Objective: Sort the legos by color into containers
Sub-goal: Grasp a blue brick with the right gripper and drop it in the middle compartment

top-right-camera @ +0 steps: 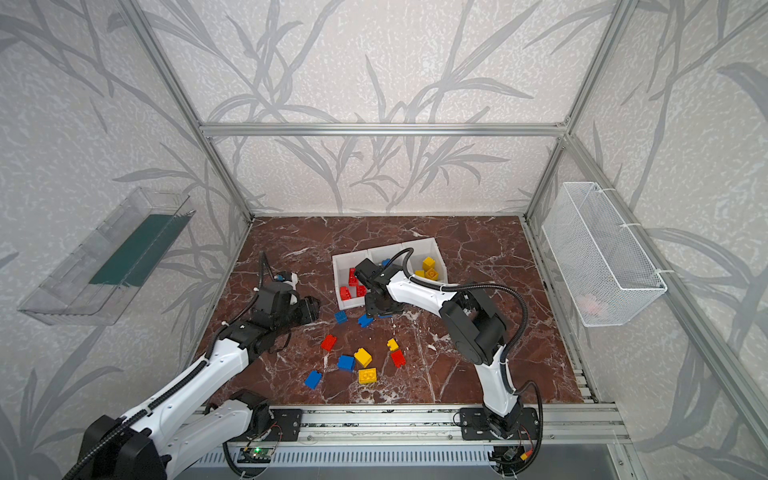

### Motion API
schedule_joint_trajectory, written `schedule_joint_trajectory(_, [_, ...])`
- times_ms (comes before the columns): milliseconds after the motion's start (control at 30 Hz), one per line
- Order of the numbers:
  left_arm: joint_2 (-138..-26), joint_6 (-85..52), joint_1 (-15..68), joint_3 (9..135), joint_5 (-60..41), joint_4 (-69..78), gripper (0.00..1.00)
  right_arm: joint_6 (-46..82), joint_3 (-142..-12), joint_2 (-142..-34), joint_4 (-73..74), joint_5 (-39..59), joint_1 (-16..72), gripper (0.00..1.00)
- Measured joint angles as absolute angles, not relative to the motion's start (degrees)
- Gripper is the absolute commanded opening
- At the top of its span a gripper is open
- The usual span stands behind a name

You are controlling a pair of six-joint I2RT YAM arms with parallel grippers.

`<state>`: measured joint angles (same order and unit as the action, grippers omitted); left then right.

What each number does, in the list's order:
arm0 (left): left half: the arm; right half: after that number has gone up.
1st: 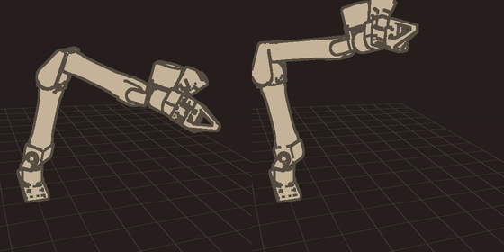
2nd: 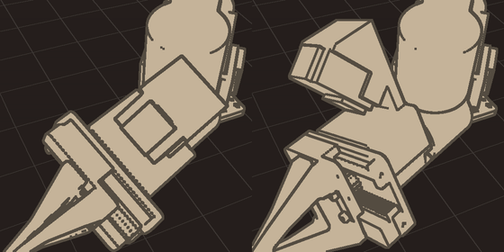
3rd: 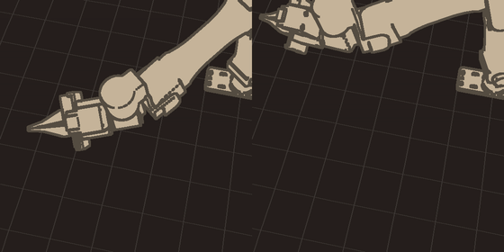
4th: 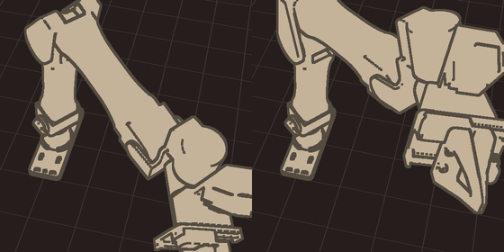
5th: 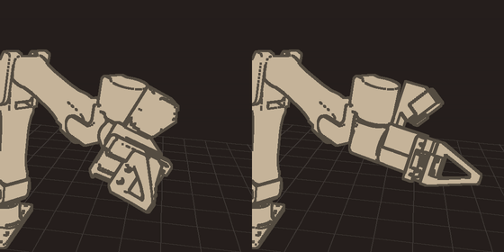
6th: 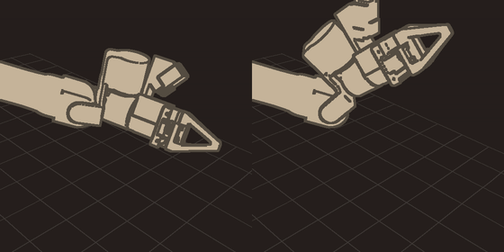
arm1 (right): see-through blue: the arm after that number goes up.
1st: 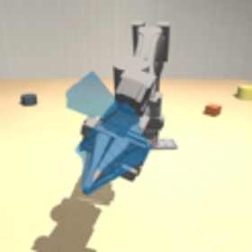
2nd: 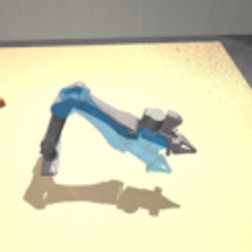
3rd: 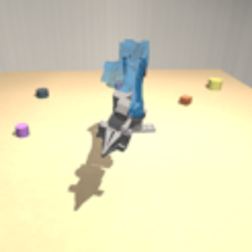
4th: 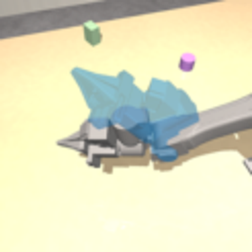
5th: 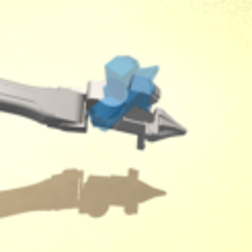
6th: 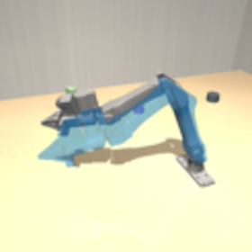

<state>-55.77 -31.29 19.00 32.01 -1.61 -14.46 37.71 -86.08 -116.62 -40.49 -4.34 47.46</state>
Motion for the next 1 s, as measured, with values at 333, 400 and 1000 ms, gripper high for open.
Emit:
schedule_joint_trajectory(333, [-54.92, -31.59, 19.0, 31.33, -3.22, -14.26, 0.6, 38.5, -86.08, -117.45, -41.06, -6.17, 47.75, 0.45])
schedule_joint_trajectory(400, [-54.72, -31.62, 19.0, 31.33, -3.42, -14.26, 0.61, 38.52, -86.11, -117.45, -41.15, -6.44, 47.75, 0.42])
schedule_joint_trajectory(1000, [-52.4, -33.08, 19.0, 28.82, -4.64, -13.23, 0.61, 32.29, -91.72, -113.51, -46.13, -10.2, 47.09, 0.37])
